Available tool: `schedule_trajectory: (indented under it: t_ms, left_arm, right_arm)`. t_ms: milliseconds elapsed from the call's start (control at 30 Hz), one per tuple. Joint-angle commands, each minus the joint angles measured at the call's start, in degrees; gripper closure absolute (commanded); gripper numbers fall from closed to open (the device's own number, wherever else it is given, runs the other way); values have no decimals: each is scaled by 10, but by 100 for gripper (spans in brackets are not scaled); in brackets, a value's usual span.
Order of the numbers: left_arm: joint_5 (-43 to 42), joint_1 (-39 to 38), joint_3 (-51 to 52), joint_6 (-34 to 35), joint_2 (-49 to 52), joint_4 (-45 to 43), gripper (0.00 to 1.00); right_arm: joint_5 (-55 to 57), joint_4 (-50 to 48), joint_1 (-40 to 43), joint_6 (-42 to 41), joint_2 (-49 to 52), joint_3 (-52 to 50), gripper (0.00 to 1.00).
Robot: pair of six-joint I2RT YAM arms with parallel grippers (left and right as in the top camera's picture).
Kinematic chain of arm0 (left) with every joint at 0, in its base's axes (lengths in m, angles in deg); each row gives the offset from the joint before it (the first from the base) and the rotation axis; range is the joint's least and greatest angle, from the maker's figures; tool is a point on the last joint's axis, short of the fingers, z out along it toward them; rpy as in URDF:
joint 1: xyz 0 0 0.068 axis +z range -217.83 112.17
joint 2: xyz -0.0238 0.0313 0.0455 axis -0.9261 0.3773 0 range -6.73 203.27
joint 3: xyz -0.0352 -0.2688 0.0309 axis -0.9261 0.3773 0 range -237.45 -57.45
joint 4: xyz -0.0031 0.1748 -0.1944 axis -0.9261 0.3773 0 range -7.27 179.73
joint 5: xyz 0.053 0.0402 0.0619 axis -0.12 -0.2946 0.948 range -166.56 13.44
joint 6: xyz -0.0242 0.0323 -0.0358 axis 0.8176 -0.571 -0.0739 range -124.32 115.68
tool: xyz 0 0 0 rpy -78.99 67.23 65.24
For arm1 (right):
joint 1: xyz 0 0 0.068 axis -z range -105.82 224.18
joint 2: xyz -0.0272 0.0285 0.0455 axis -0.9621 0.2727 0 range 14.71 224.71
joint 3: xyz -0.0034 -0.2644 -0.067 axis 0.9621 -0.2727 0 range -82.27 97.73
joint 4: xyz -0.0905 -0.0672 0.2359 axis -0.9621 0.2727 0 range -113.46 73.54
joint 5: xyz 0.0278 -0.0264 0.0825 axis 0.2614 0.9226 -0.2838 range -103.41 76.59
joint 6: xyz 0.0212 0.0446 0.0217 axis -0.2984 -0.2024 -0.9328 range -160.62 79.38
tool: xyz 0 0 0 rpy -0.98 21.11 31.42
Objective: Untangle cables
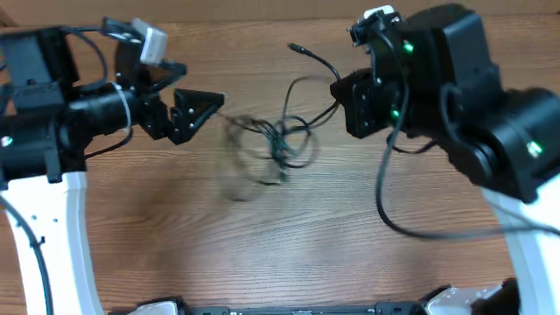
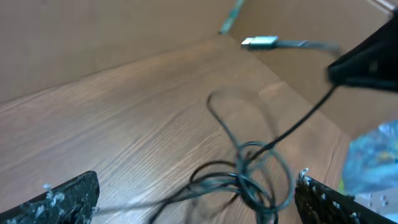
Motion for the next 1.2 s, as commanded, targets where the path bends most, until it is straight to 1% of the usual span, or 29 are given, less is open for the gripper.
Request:
schedule_trajectory:
  t_ms: [0,167,267,300,400,533,700,767,800,833,867,933,1000,1033,1067,1100,1133,1167]
  left_arm:
    - [-9,-21,-12,-50,33,2,0]
    - [-63,-78,-12,-89,82,7,0]
    - [-64,-115,-12,-108,98,7,0]
    - [-63,-131,-12,-121,104,7,0]
    - [-63,-179,-12,-155,123,2,0]
    - [-63,-215,-12,-170,149,2,0]
    - [-62,-245,-12,-170,180,-1,1]
    - [-48,-243,-12,-168,185,-10,2]
    - [-48,-234,-14,-151,184,-17,2]
    - [-40,-213,-28,-99,183,-25,0]
    - [-27,-198,-42,-70,183,-24,0]
    - [18,-168,-75,-9,181,-16,0]
    - [84,-139,-124,27,169,12,0]
    - [134,-130,-152,46,163,28,0]
    - [167,-127,-165,62,159,36,0]
    - [219,-125,-183,90,153,45,0]
    - [309,-125,-204,144,142,59,0]
    - [400,-125,-219,204,131,73,0]
  right_arm:
    - [-30,-23,-4,-3,-68,31,96]
    - [-59,-81,-4,18,-101,35,96]
    - [-110,-103,-4,18,-96,35,96]
    - [-149,-116,-4,17,-94,35,96]
    - [-182,-134,-4,16,-94,35,96]
    - [-183,-131,-4,15,-95,35,96]
    - [-178,-119,-3,18,-95,35,96]
    - [-135,-105,-3,18,-94,35,96]
    - [-86,-88,-3,18,-92,35,96]
    - [-38,-66,-3,18,-85,35,96]
    - [-19,-54,-3,18,-80,35,96]
    - [-3,-32,-3,18,-66,35,90]
    - [-4,-16,-3,18,-40,35,88]
    - [-4,-15,-4,18,-27,31,87]
    - [-4,-15,-4,18,-16,26,87]
    - [-4,-16,-4,18,-7,21,83]
    - [-6,-15,-4,18,11,7,75]
    - [-14,-16,-9,17,29,-9,69]
